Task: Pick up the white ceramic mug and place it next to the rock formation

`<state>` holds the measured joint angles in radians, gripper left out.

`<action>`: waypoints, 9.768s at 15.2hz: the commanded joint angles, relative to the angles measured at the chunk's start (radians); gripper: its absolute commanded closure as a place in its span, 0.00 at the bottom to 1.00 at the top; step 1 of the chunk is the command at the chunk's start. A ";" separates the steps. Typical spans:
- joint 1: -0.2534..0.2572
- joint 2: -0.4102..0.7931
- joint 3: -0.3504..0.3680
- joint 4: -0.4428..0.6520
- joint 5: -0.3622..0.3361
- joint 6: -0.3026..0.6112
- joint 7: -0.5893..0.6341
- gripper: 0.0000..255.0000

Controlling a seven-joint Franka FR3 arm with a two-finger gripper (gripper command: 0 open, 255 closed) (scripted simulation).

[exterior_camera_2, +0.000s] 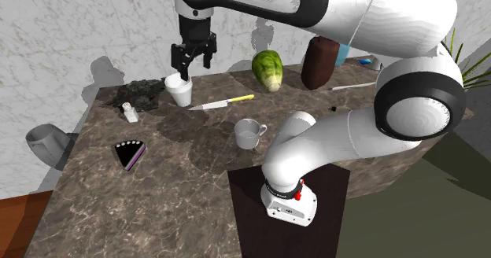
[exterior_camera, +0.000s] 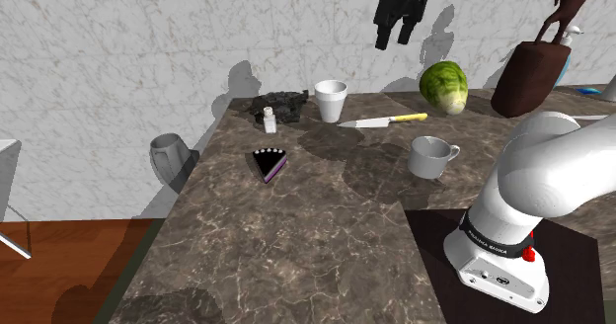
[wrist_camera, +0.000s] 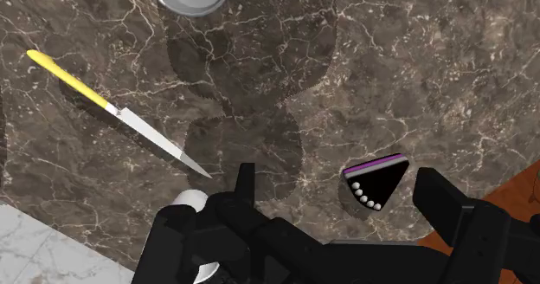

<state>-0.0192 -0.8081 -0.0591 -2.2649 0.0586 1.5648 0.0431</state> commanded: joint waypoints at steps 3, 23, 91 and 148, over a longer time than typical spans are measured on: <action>-0.014 -0.020 0.005 -0.071 -0.011 0.027 0.016 0.00; -0.171 -0.150 0.028 -0.675 -0.129 0.274 0.173 0.00; -0.127 0.407 0.141 -0.017 -0.050 0.171 0.281 1.00; -0.069 1.218 0.202 0.596 -0.125 0.361 0.431 0.00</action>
<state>-0.0882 0.4099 0.1430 -1.6689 -0.0668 1.9255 0.4741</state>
